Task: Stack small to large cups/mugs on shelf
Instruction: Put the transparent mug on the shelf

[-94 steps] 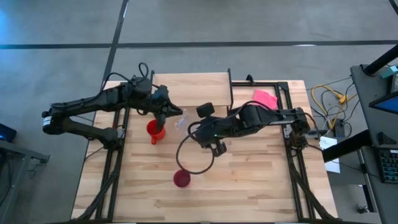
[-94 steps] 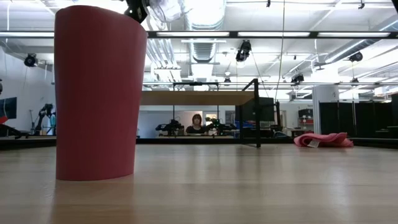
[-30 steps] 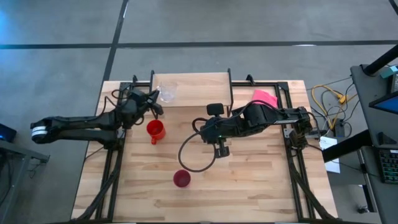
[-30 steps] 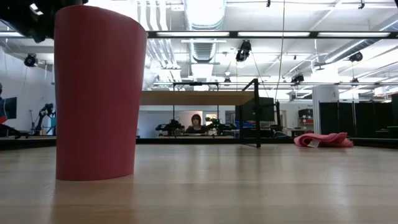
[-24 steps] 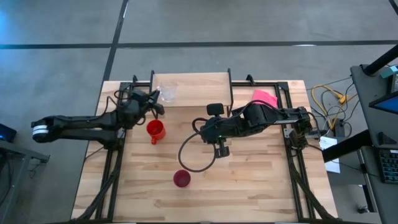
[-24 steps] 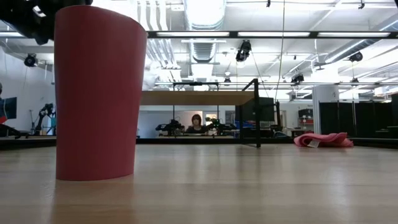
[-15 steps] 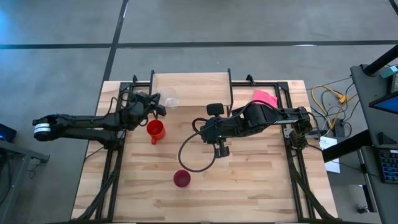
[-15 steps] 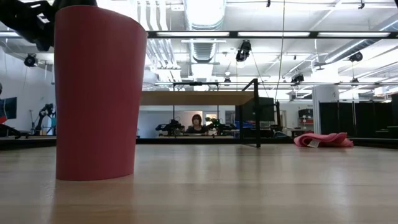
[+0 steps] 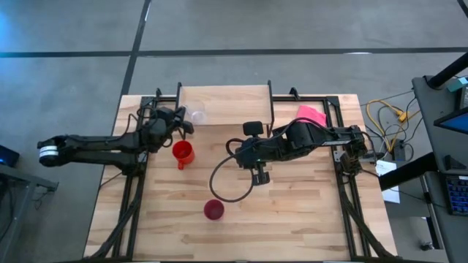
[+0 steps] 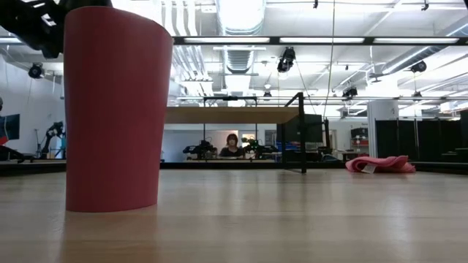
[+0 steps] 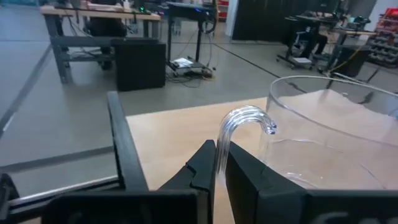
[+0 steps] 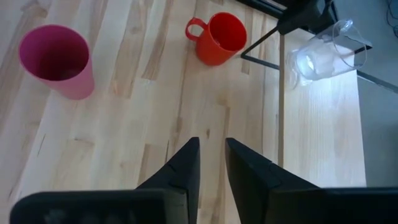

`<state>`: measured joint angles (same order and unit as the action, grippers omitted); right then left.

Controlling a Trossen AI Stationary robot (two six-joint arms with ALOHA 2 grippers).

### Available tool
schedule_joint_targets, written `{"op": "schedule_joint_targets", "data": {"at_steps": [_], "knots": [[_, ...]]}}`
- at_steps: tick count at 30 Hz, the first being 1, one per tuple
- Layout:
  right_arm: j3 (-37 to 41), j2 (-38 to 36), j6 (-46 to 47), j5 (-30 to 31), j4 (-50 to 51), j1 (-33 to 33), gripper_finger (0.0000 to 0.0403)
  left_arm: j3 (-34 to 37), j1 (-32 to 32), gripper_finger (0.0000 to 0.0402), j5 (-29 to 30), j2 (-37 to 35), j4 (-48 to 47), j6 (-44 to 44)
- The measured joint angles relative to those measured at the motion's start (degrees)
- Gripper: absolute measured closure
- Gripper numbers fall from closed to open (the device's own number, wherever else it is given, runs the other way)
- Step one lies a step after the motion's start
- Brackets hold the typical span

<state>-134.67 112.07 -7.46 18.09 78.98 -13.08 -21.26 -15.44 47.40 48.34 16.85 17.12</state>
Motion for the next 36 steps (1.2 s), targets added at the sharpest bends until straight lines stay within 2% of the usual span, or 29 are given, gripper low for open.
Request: {"op": "schedule_joint_targets", "data": {"at_steps": [13, 32, 36], "knots": [[0.0, 0.0, 0.0, 0.0, -0.4, 0.0, 0.033, -0.2, -0.3, 0.0391, 2.6, -1.0, 0.7, -4.0], [0.0, 0.0, 0.0, 0.0, -1.4, 0.1, 0.0335, -0.2, -2.7, 0.0391, 2.6, 1.9, 2.3, -3.8], [0.0, 0.0, -0.1, 0.0, -1.4, 0.1, 0.0333, -0.1, -3.1, 0.0391, 2.6, 2.0, 2.2, -1.2]]}}
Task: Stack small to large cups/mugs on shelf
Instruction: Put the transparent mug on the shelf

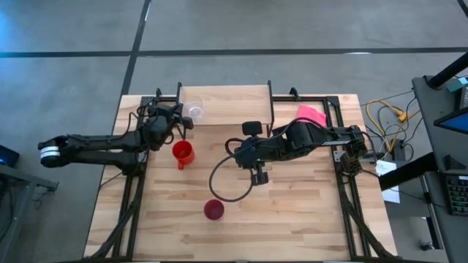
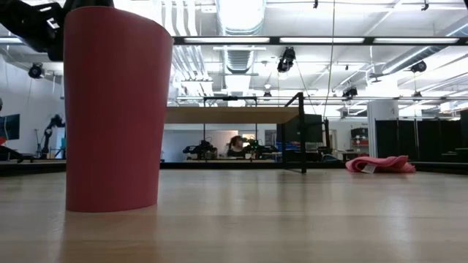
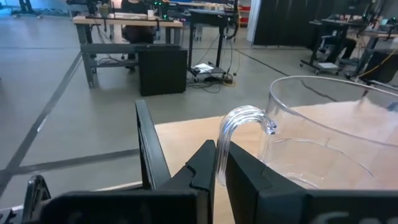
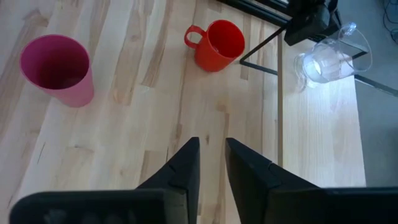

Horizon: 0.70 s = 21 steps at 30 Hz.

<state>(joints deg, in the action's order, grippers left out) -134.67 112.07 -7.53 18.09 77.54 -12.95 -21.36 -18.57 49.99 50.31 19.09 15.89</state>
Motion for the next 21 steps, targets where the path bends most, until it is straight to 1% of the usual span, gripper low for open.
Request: {"op": "schedule_joint_targets", "data": {"at_steps": [6, 11, 16, 21], "knots": [[0.0, 0.0, -0.2, 0.0, 0.0, 0.0, 0.0328, -0.1, -0.2, 0.0391, -0.2, 2.6, 0.0, 0.4], [0.0, 0.0, -0.2, 0.0, -0.1, 0.0, 0.0334, -0.5, -0.2, 0.0389, 0.0, 5.0, 1.0, 4.4], [0.0, 0.0, -0.2, 0.0, -0.1, 0.0, 0.0333, -0.5, -0.2, 0.0362, -0.1, 6.4, 4.9, 4.3], [0.0, 0.0, -0.2, 0.0, 0.0, 0.0, 0.0328, -0.3, -0.2, 0.0329, -0.7, 6.6, 6.5, 0.7]]}}
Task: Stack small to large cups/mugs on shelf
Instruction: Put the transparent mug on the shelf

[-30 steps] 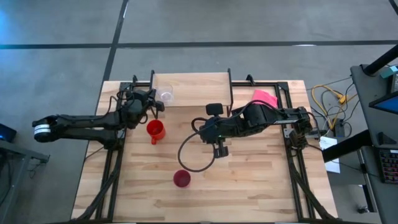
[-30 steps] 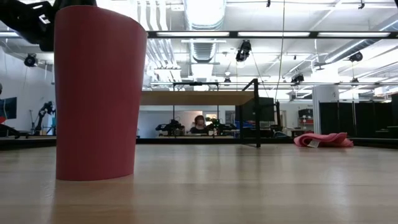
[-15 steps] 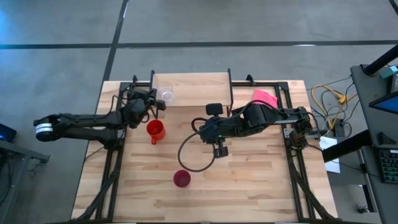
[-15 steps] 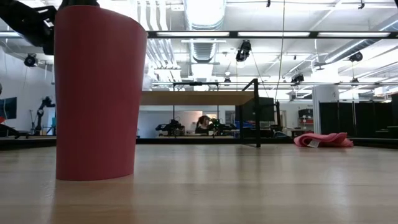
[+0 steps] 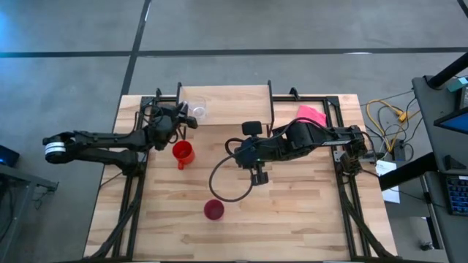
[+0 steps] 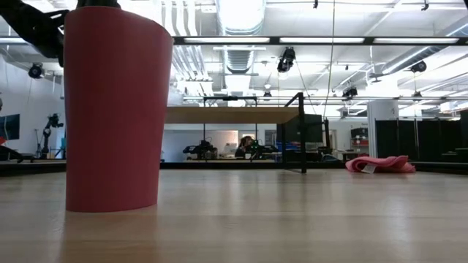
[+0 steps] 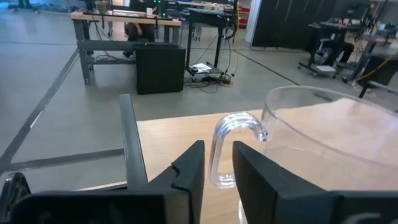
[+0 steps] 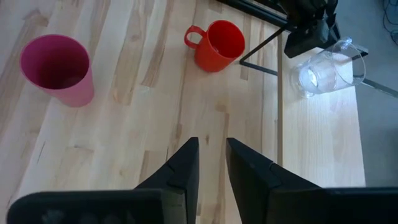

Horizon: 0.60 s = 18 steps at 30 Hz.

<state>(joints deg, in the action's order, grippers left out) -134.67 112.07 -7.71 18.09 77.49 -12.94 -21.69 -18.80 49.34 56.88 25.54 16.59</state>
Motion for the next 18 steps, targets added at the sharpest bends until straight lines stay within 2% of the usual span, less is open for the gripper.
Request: {"op": "schedule_joint_targets", "data": {"at_steps": [4, 13, 18], "knots": [[0.0, 0.0, -0.2, 0.0, 0.0, 0.0, 0.033, 0.1, 0.0, 0.0316, 0.0, -0.3, 0.2, -0.4], [0.0, 0.0, -0.9, 0.0, 0.1, 0.0, 0.033, 0.0, 0.1, 0.0314, 0.0, -1.8, 0.4, -0.4], [0.0, 0.0, -0.7, 0.0, 0.1, 0.0, 0.0326, -1.2, 0.2, 0.0314, -5.8, -4.8, 0.5, -0.5]]}}
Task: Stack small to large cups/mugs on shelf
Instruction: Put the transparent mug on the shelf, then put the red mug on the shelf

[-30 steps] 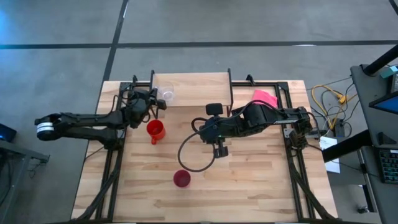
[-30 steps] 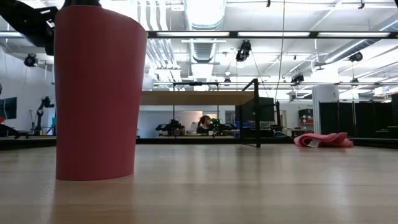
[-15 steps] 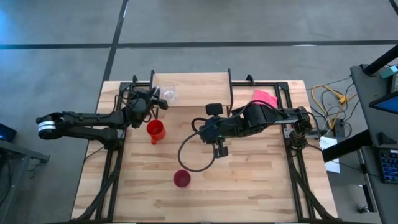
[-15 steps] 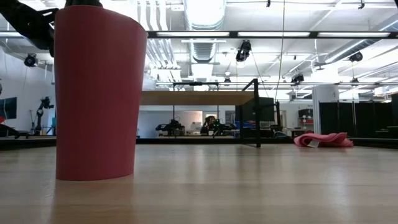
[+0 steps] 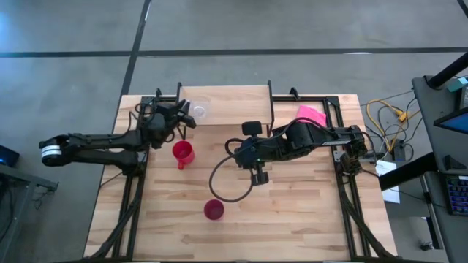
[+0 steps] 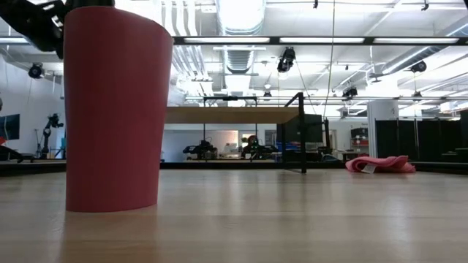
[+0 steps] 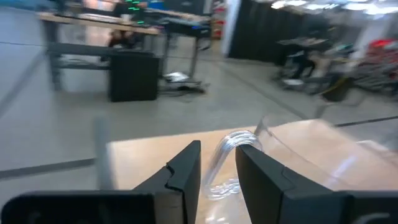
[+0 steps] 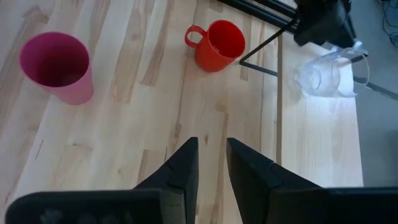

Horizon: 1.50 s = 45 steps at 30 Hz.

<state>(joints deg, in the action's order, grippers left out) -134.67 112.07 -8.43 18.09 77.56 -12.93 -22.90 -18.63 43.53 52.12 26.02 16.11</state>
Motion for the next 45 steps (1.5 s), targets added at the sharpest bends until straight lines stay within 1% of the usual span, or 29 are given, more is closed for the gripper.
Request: {"op": "schedule_joint_targets", "data": {"at_steps": [3, 6, 8, 11, 13, 16, 23, 30, 36, 45], "knots": [[0.0, 0.0, 1.4, 0.0, 0.0, 0.0, 0.0329, -1.2, 0.0, 0.0314, -4.0, -2.0, 0.0, -0.7], [0.0, 0.0, 2.6, 0.0, 0.1, 0.0, 0.0335, -1.9, 0.0, 0.0315, -4.1, -3.6, -0.6, -4.0], [0.0, 0.0, 2.6, 0.0, 0.1, 0.0, 0.0338, -2.1, -0.2, 0.0315, -3.8, -4.1, -3.7, -4.5], [0.0, 0.0, 2.4, 0.0, 0.1, 0.0, 0.0339, -2.0, -0.2, 0.0316, -3.5, -4.5, -9.3, -1.8], [0.0, 0.0, 2.4, 0.0, 0.1, 0.0, 0.0339, -1.9, -0.2, 0.0316, -3.5, -4.3, -11.2, 0.2], [0.0, 0.0, 2.4, 0.0, 0.1, 0.0, 0.034, -1.9, -0.2, 0.0316, -3.3, -3.4, -11.2, 0.1], [0.0, 0.0, 2.4, 0.0, 0.0, 0.0, 0.0339, -1.9, -0.2, 0.0316, 0.2, 0.1, -9.3, 1.6], [0.0, 0.0, 2.4, 0.0, 0.0, 0.0, 0.0339, -1.9, -0.4, 0.0316, 0.7, 2.9, -3.5, 1.4], [0.0, 0.0, 2.4, 0.0, 0.1, 0.0, 0.0339, -1.9, -0.4, 0.0316, 0.7, 1.4, -3.6, -1.7], [0.0, 0.0, 2.3, 0.0, 0.2, 0.0, 0.0342, -1.9, -0.4, 0.0316, 0.7, -3.6, -4.4, -2.0]]}}
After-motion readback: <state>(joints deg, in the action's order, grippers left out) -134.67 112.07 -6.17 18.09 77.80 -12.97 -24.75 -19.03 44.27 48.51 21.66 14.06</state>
